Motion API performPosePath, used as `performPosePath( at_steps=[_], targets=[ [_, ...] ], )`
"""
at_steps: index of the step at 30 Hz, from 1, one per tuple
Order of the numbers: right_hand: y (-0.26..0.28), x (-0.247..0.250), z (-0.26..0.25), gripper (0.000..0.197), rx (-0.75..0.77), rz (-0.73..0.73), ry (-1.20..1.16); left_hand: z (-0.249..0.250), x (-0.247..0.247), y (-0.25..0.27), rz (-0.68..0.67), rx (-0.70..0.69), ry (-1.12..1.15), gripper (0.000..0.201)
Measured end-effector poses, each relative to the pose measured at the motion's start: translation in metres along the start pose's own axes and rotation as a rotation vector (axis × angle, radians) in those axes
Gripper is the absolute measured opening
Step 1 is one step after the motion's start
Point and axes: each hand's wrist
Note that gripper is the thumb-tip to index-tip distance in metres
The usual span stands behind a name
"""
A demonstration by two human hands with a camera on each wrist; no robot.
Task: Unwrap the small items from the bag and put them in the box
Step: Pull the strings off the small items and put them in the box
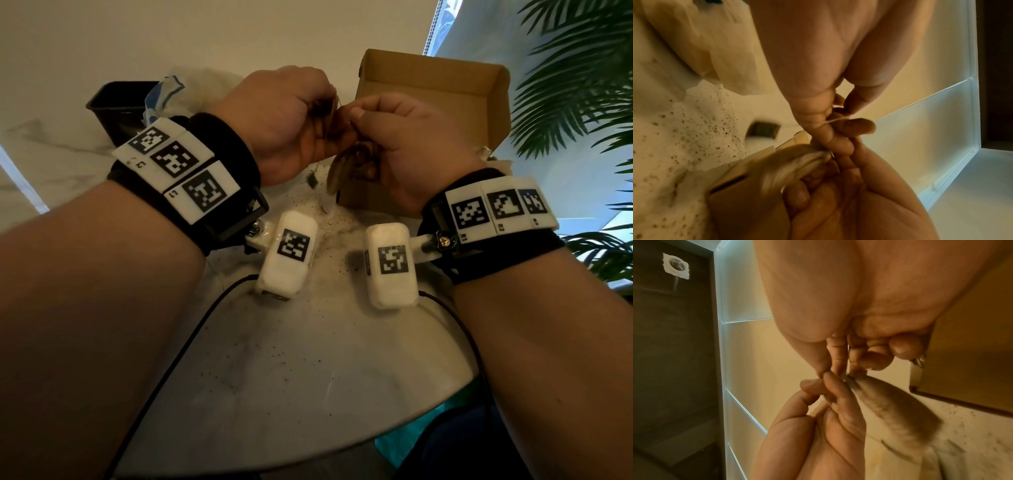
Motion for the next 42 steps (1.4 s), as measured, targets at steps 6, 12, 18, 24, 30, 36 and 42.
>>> performPosePath(
  at_steps=[6,12,18,24,30,36,42],
  targets=[
    [0.005,0.002,-0.002,0.017,0.012,-0.044,0.031,0.000,0.001,-0.002,-0.011,-0.017,-0.034,0.037],
    [0.004,0.005,0.000,0.014,0.031,-0.065,0.154,0.004,0.004,0.000,-0.028,-0.021,-0.018,0.032],
    [0.003,0.004,0.001,0.011,0.044,-0.099,0.195,0.006,0.006,0.003,-0.073,-0.015,-0.030,0.030],
    [0.000,0.001,-0.010,0.027,-0.078,-0.086,0.012,0.006,0.008,0.003,0.022,-0.084,-0.113,0.019],
    [0.003,0.007,-0.017,0.027,0.005,-0.058,-0.323,-0.001,0.011,0.002,0.048,-0.037,-0.328,0.011],
    [-0.004,0.018,-0.009,0.038,0.063,0.137,-0.608,-0.004,0.013,0.002,0.067,0.077,-0.467,0.010],
    [-0.009,0.017,-0.005,0.030,0.062,0.188,-0.603,-0.005,0.013,0.000,0.133,0.080,-0.508,0.012]
  ],
)
Point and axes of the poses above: each hand's wrist, its own y-axis away from the middle knuckle, its own x-axis out of the back of the hand, z = x × y, and after that the axes turned 4 degrees about -x, right-handed
